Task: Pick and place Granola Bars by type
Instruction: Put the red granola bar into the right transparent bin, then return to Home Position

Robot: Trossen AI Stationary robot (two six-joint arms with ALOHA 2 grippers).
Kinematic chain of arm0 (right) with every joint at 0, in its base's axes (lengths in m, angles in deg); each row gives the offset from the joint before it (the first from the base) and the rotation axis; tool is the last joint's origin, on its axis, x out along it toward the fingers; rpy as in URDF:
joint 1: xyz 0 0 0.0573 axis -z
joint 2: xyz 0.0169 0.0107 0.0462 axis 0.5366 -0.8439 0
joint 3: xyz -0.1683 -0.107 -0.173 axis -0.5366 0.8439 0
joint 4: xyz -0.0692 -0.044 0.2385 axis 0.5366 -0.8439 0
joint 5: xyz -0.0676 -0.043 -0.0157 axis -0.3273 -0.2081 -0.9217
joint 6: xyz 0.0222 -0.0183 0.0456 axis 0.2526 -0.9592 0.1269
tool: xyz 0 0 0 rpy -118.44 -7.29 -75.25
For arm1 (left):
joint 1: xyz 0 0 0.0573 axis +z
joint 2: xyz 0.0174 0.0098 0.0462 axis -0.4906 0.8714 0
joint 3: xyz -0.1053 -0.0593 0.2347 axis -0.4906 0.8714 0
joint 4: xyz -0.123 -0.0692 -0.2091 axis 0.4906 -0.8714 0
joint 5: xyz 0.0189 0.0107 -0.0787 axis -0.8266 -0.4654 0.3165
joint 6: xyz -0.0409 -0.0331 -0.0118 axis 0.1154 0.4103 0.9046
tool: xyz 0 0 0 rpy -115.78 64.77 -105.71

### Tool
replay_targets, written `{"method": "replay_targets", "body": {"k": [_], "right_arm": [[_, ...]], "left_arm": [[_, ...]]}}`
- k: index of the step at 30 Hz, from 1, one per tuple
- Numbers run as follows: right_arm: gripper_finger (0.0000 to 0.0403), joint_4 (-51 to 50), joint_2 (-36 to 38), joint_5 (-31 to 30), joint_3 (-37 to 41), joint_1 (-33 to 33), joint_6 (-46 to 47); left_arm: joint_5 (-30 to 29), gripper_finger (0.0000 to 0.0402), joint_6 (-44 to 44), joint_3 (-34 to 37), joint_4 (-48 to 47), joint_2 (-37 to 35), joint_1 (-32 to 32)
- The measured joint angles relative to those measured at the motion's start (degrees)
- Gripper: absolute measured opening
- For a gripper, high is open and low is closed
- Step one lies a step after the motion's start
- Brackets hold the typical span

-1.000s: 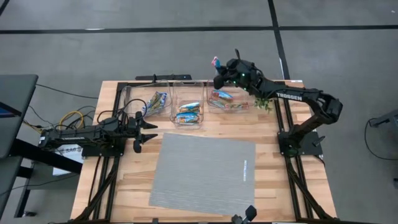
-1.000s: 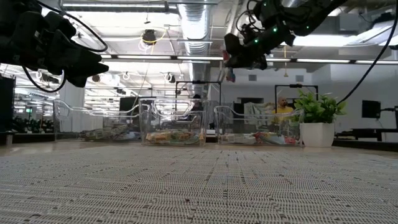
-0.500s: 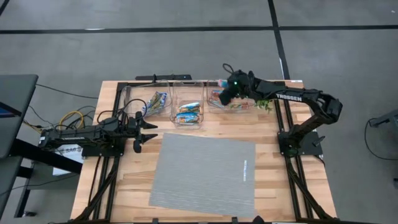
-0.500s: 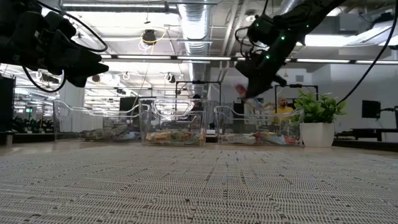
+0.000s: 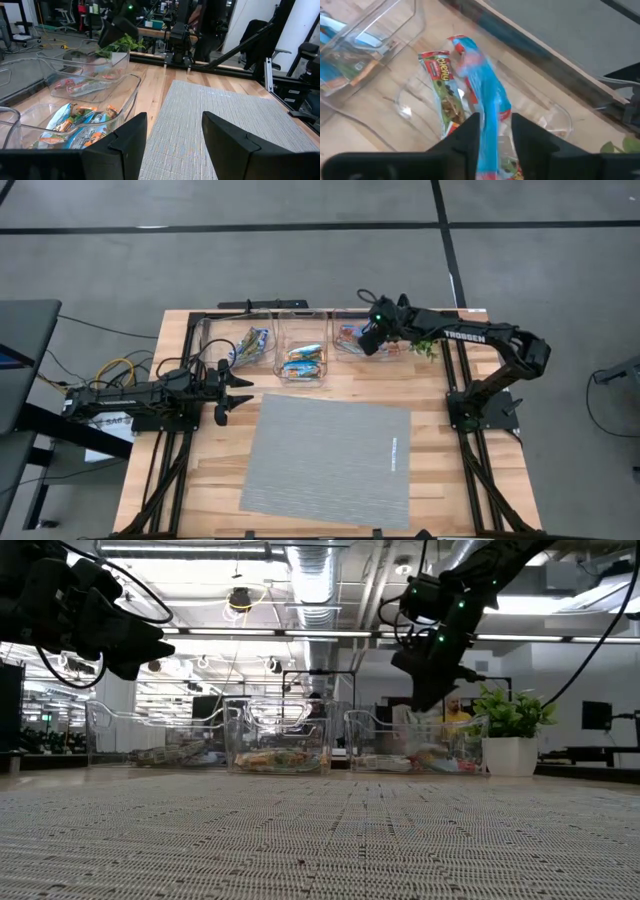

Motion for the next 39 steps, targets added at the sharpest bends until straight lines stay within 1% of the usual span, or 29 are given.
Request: {"method": "replay_targets", "body": {"k": [7,10,13,17,20,23,27,30,34,36,39], "right_arm": [[0.0193,1.2,0.0,-0.1,0.0,0.1,-0.1],[0.0221,6.4,0.3,-0.1,0.0,-0.7,-0.1],[0.0237,13.4,2.2,0.1,0.0,-2.1,-0.1],[0.0242,20.9,7.7,0.5,2.6,-4.7,-0.1],[0.024,26.4,13.2,0.5,7.1,-7.1,-0.1],[0.024,31.0,19.8,0.5,13.5,-10.0,-0.1],[0.024,36.4,29.5,0.4,24.2,-14.9,0.8],[0.024,38.9,36.4,0.5,31.4,-19.6,3.9],[0.024,40.3,44.8,0.4,38.3,-26.3,11.2],[0.024,40.9,48.4,0.3,40.9,-29.6,11.6],[0.024,40.7,52.8,0.5,44.3,-34.1,9.0]], "left_arm": [[0.0,0.0183,0.0,0.0,0.0,0.0,0.0],[0.0,0.0183,0.0,0.0,0.0,0.0,0.0],[0.0,0.0183,0.0,0.0,0.0,0.0,0.0],[0.0,0.0183,0.0,0.0,0.0,0.0,0.0],[0.0,0.0183,0.0,0.0,0.0,0.0,0.0],[0.0,0.0183,0.0,0.0,0.0,0.0,0.0],[0.0,0.0183,0.0,0.0,0.0,0.0,0.0],[0.0,0.0183,0.0,0.0,0.0,0.0,0.0],[0.0,0.0183,0.0,0.0,0.0,0.0,0.0],[0.0,0.0183,0.0,0.0,0.0,0.0,0.0],[0.0,0.0183,0.0,0.0,0.0,0.0,0.0]]}}
